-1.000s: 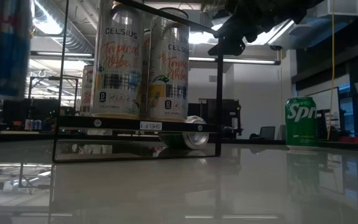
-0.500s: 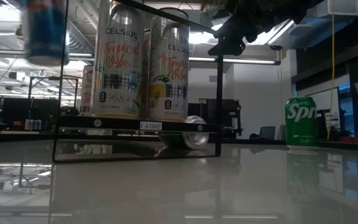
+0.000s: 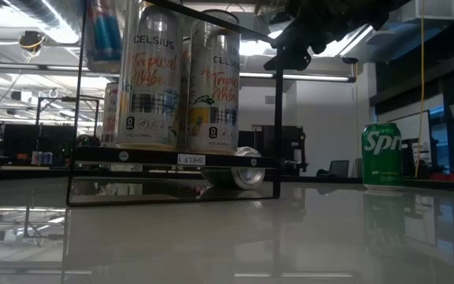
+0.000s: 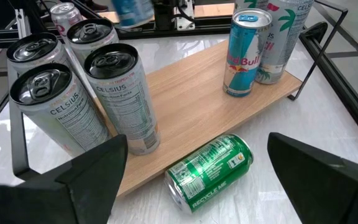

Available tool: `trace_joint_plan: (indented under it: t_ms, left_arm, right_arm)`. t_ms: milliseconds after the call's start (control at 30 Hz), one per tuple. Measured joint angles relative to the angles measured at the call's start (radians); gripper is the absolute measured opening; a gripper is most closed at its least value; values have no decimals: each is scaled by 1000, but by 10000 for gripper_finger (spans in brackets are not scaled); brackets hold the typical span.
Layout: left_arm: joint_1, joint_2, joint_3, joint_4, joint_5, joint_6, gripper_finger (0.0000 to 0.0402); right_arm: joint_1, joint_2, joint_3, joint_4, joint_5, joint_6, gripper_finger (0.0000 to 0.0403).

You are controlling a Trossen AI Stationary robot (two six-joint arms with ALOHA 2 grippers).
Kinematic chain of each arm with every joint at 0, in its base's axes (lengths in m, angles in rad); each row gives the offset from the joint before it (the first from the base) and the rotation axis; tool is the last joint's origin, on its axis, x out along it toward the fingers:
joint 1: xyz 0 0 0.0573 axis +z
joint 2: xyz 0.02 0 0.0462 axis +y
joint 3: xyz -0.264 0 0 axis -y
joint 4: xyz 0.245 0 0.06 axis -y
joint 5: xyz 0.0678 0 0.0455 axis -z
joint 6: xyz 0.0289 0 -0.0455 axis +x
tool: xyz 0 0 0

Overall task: Place canned beverage on shelf
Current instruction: Put the white blue soda can on the shelf aligned with the other white blue soda can

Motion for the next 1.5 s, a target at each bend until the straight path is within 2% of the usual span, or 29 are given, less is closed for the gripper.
trace_joint_plan:
  t_ms: [400,633,1167,1500]
  left_arm:
    - [262,1,-1,2,82,286,218]
    - [354,1,-2,47,125,387,218]
    - [431,3,-8,66,125,424,219]
    - [431,-42,-194,132,158,434,219]
  right_arm:
    - [0,0,0,0,0,0,380]
    - [0,0,0,0,0,0,380]
    - [0,0,0,0,0,0,380]
    - [0,0,0,0,0,0,380]
